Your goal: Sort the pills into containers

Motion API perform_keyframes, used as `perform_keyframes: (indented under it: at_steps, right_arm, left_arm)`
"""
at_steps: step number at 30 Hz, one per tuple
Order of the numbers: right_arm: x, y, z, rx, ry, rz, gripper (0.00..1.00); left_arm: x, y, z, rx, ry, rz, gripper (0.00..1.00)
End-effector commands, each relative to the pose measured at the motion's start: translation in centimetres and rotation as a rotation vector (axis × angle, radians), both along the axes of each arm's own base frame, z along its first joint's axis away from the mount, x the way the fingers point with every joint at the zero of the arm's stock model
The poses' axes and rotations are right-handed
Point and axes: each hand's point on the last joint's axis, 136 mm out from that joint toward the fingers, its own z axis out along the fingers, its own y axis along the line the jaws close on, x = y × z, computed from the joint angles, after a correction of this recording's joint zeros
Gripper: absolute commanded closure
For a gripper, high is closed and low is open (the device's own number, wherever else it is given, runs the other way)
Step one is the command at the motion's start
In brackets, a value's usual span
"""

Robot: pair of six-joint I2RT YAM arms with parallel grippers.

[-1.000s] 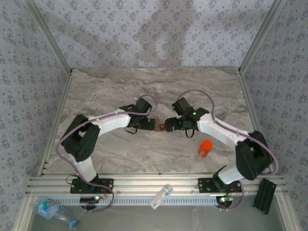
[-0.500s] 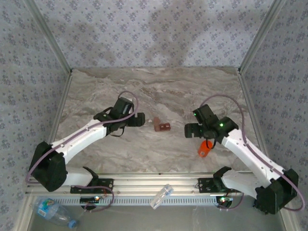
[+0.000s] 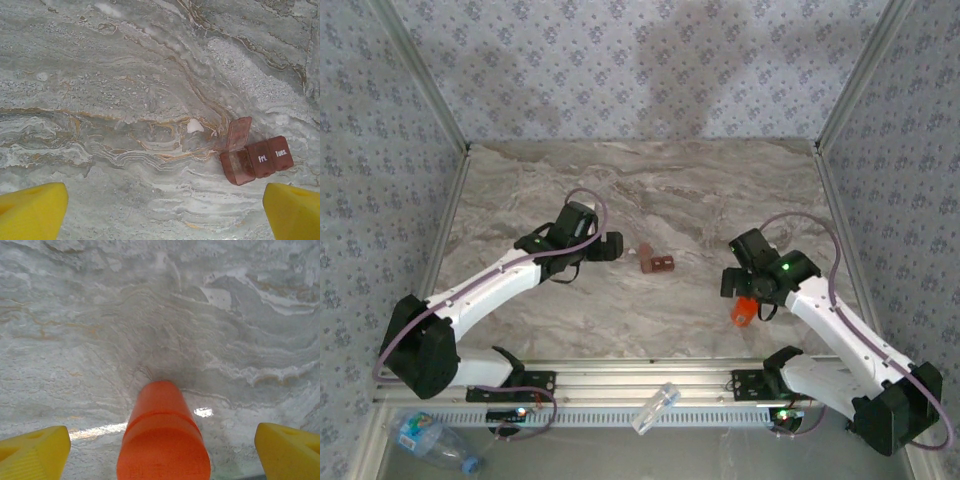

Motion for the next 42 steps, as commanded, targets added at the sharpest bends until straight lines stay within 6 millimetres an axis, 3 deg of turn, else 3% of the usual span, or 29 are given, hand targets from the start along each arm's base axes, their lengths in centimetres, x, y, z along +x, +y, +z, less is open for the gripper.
perform_keyframes:
  at_steps: [1, 7, 17, 23, 26, 28, 33, 38, 42]
  right_arm:
    - [-1.0, -0.5, -1.7, 0.024, 0.035, -0.091, 0.05]
    - [-1.4, -0.5, -4.5, 0.025, 0.077, -0.116, 0.12]
    - [-1.6, -0.1, -5.2, 0.056, 0.078, -0.11, 0.28]
    - [-1.6, 0.2, -5.6, 0.079, 0.066, -0.101, 0.44]
    - [-1.3, 0.6, -5.4, 0.096, 0.056, -0.081, 0.59]
    - [-0.6, 1.2, -4.2, 0.117, 0.025, -0.06, 0.65]
    - [2.3, 4.4, 0.6, 0.219, -0.077, 0.028, 0.66]
    - [6.5, 8.7, 5.9, 0.286, -0.166, 0.162, 0.66]
    - [10.4, 12.4, 9.9, 0.343, -0.215, 0.257, 0.66]
  left_arm:
    - [0.0, -0.2, 0.2, -0.029, -0.005, -0.005, 0.0]
    - [0.0, -0.3, 0.2, -0.027, -0.005, -0.013, 0.0]
    - [0.0, -0.3, -0.2, -0.031, 0.001, -0.008, 0.0]
    - [0.0, -0.3, 0.0, -0.034, 0.001, -0.007, 0.0]
    - [0.1, -0.3, 0.1, -0.043, 0.002, 0.0, 0.0]
    - [0.2, -0.1, 0.2, -0.062, 0.012, 0.013, 0.0]
    - [0.7, 0.4, 0.5, -0.166, 0.049, 0.053, 0.0]
    - [1.3, 1.1, 2.2, -0.284, 0.038, 0.085, 0.0]
    - [1.5, 1.0, 3.2, -0.248, -0.015, 0.01, 0.0]
